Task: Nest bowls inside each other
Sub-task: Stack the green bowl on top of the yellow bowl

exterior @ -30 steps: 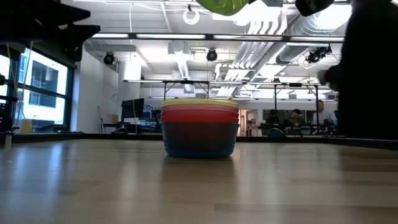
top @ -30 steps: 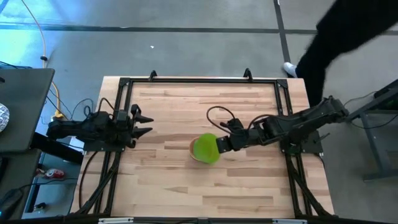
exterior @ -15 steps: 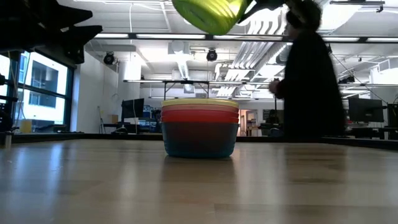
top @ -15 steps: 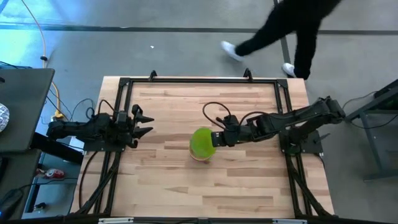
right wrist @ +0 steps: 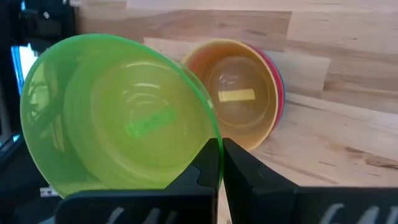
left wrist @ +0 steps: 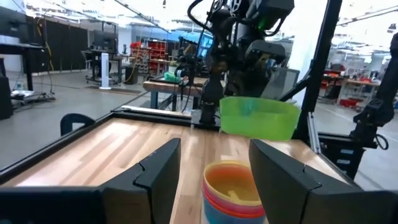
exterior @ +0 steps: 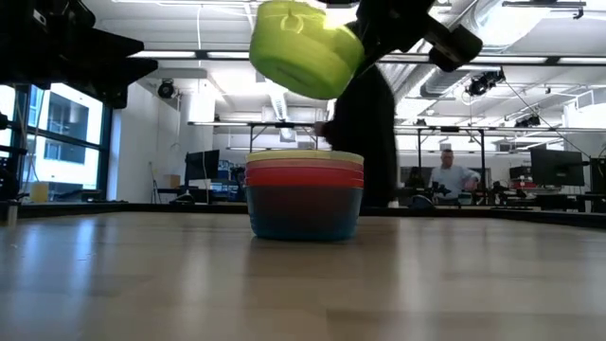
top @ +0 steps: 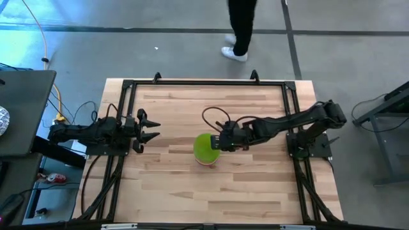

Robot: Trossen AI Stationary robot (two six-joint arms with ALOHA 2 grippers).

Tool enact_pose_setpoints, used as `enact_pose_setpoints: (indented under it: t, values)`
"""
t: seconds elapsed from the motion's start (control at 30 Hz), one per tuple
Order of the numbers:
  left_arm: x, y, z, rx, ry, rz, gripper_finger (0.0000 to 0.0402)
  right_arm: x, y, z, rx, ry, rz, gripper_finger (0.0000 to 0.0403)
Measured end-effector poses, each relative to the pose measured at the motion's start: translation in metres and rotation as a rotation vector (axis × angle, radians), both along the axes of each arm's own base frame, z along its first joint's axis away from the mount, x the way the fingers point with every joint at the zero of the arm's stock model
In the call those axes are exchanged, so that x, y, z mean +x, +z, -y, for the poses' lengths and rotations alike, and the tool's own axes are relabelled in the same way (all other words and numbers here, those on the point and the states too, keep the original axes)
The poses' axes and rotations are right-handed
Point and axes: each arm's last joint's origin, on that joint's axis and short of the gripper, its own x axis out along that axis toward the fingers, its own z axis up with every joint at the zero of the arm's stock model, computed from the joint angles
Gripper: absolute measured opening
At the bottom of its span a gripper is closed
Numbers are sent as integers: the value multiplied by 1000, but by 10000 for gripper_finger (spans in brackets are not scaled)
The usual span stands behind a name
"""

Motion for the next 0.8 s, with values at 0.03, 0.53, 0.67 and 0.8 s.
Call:
enact_pose_setpoints:
  t: [0.03, 0.53, 0.67, 0.8]
  values:
    - [0, 0, 0, 4, 1, -5, 181, 1, -1, 1, 7, -10, -2, 0]
    - [0, -6, 0, 45, 10, -69, 181, 15, -27, 10, 123, -56, -104, 0]
    - [0, -6, 0, 52, 11, -71, 181, 20, -37, 10, 147, -67, -139, 0]
    - [0, -6, 0, 55, 11, -71, 181, 23, -46, 9, 158, -87, -166, 0]
